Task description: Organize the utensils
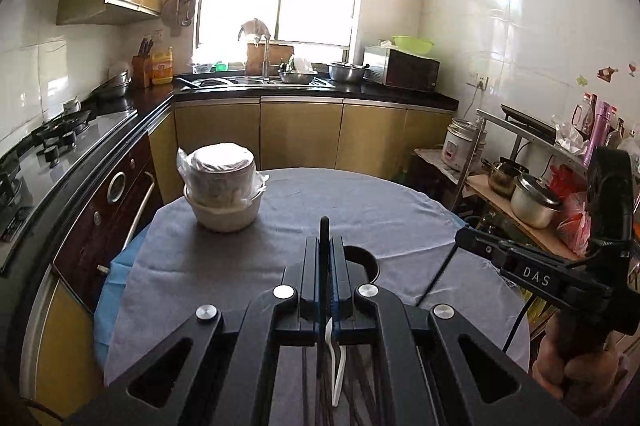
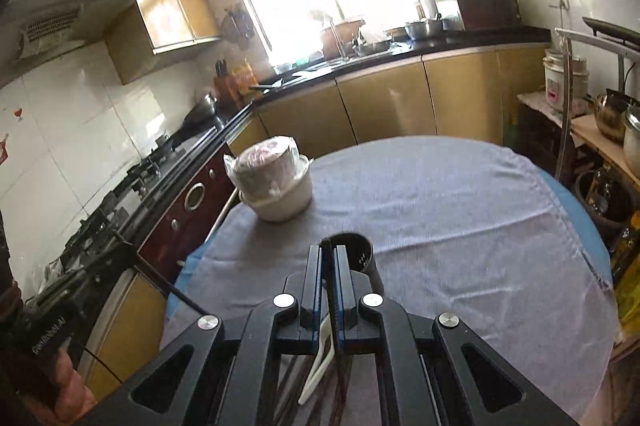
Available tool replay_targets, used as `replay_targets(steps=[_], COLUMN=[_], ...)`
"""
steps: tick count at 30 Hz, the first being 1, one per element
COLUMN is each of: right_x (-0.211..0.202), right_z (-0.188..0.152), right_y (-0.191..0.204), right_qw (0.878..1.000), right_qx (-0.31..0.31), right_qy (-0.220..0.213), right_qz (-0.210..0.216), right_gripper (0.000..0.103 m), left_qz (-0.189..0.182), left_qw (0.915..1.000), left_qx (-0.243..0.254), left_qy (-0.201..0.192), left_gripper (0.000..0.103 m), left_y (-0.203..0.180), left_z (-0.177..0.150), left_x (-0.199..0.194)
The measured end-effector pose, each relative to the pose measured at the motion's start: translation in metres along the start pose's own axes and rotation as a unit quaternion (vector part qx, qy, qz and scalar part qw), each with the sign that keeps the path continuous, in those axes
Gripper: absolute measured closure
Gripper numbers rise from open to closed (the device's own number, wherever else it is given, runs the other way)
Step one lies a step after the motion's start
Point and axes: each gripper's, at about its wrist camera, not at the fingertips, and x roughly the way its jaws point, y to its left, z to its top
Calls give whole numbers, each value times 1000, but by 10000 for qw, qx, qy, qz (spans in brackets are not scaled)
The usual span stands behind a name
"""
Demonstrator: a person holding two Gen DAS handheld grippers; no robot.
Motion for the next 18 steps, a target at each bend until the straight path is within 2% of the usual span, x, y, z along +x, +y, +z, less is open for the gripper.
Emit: replay_targets(steps=[8, 18], right_x=[-5, -13], right_z=[35, 95], right_y=[14, 21], right_qw=[9996, 9979], right_qx=[-158, -106], right_qy=[-229, -611], right_qz=[-95, -207], right_gripper=[98, 98], left_qz=[-28, -112], left_qw=[9998, 9983], left_qx=[174, 372], left_qy=[-28, -427], left_gripper=[99, 99], left_y=[-13, -33], left_z=[31, 102], left_x=[4, 15])
